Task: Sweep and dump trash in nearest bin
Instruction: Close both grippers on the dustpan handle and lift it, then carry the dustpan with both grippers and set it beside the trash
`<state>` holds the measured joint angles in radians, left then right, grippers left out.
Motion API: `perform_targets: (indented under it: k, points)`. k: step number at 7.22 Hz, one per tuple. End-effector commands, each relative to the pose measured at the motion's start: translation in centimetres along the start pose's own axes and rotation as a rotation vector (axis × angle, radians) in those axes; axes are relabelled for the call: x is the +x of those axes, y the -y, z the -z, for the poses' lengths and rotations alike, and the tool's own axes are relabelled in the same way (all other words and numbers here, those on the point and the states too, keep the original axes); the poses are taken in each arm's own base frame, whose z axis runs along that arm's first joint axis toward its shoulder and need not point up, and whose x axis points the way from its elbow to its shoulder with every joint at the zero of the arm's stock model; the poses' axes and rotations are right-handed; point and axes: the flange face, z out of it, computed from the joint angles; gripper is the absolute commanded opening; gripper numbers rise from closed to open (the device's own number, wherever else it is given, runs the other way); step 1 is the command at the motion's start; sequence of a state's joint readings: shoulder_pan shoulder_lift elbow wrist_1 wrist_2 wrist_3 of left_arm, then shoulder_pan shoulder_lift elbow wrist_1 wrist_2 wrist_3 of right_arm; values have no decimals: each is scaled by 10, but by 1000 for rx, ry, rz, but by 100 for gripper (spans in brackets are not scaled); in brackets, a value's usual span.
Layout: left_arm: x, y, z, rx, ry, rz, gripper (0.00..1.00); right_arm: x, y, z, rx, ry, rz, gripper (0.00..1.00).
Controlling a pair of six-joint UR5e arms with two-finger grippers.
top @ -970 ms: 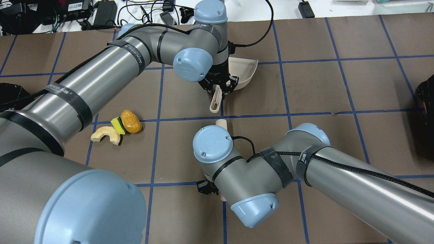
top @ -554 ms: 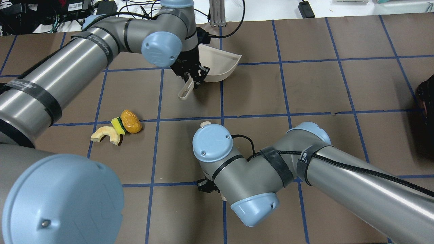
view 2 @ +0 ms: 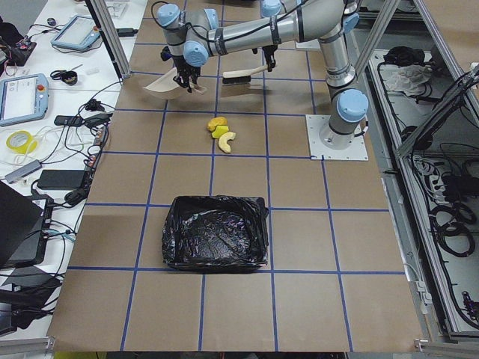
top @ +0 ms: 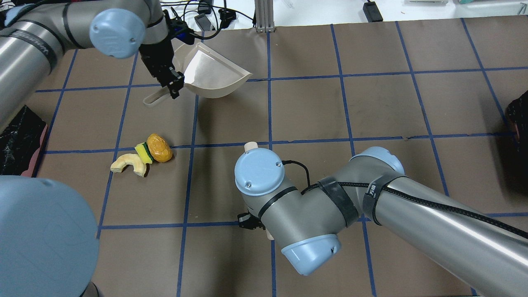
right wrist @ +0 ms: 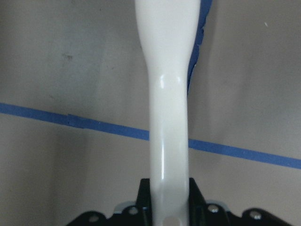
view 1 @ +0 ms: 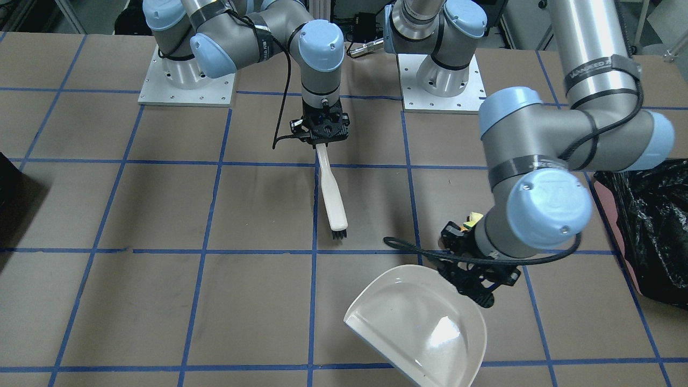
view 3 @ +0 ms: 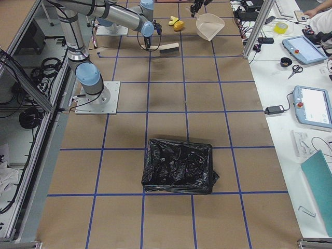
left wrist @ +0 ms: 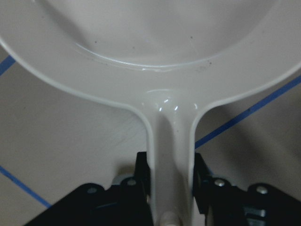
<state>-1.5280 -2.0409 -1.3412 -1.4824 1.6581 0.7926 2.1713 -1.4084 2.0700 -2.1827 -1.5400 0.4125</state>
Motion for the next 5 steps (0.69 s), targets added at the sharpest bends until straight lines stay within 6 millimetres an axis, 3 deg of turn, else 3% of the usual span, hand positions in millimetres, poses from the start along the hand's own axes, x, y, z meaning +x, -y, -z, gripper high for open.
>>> perform_targets:
  k: [1, 4, 5]
  points:
    - [-58, -77, 7, -64, -30, -215, 0, 2, 3, 8, 4, 53, -50, 0]
    - [-130, -172, 3, -127, -38, -504, 0, 5, 5, 9, 5, 47, -62, 0]
    - [-145, -194, -5, -144, -50, -617, 0, 1, 10, 19, 12, 43, -65, 0]
